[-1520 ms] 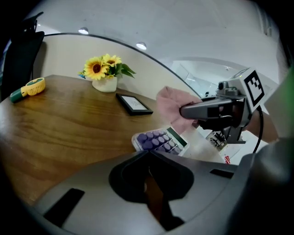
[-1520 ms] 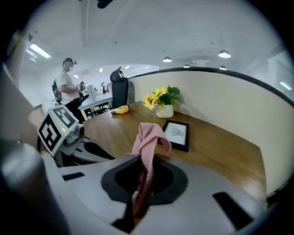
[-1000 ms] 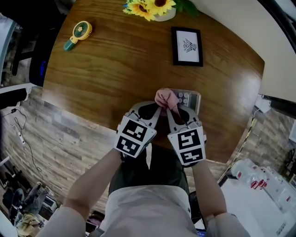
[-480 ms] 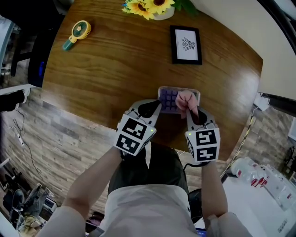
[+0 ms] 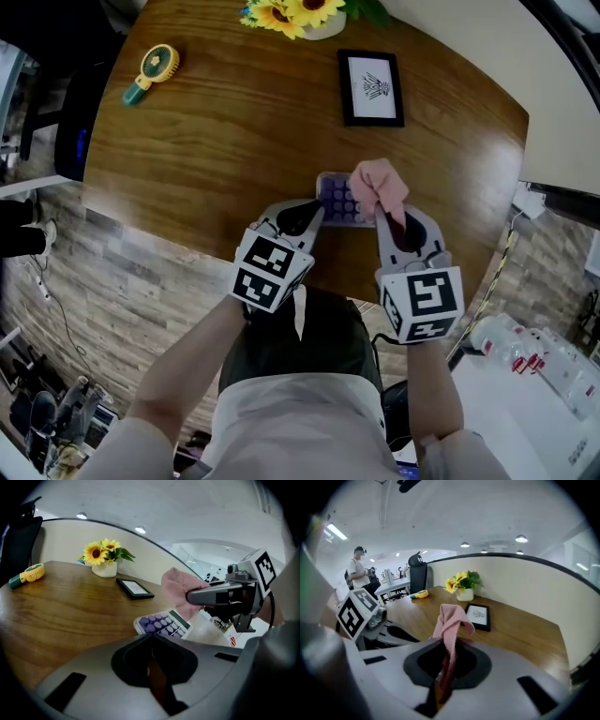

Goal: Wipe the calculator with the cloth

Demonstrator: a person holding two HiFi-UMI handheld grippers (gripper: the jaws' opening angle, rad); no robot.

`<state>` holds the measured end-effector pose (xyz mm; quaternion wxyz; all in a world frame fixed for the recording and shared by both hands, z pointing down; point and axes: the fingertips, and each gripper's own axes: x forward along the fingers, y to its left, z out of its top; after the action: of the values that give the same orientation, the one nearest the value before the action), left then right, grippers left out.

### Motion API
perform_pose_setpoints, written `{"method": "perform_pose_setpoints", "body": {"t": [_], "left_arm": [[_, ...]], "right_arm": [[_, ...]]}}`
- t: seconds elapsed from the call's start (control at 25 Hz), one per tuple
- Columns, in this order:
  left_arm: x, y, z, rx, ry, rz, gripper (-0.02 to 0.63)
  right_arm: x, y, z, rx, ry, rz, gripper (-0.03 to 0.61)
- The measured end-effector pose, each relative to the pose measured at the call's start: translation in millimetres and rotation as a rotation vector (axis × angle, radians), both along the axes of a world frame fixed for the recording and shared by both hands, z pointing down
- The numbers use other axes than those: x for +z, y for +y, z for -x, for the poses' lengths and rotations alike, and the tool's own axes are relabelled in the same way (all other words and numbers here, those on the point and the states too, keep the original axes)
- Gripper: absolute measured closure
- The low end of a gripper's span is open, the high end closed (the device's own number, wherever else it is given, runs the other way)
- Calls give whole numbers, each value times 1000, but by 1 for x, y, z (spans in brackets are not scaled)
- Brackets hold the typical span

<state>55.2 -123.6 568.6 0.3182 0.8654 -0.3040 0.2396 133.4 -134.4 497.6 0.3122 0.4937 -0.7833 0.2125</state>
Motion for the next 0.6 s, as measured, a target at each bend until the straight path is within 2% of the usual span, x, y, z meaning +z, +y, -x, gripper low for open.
{"method": "perform_pose_setpoints", "body": {"t": [0.12, 0.24, 0.4, 0.6], "left_arm": [[1, 0, 2, 3, -7, -6, 606], [0, -2, 0, 17, -20, -28, 606], [1, 1, 0, 16, -24, -27, 604], [-1, -3, 0, -14, -4, -29, 604]], "right_arm": [[20, 10, 43, -70, -46, 37, 557], [46, 21, 65, -67, -117, 116, 556], [64, 32, 62, -30, -188, 181, 557], [65, 41, 42, -47, -131, 201, 557]]}}
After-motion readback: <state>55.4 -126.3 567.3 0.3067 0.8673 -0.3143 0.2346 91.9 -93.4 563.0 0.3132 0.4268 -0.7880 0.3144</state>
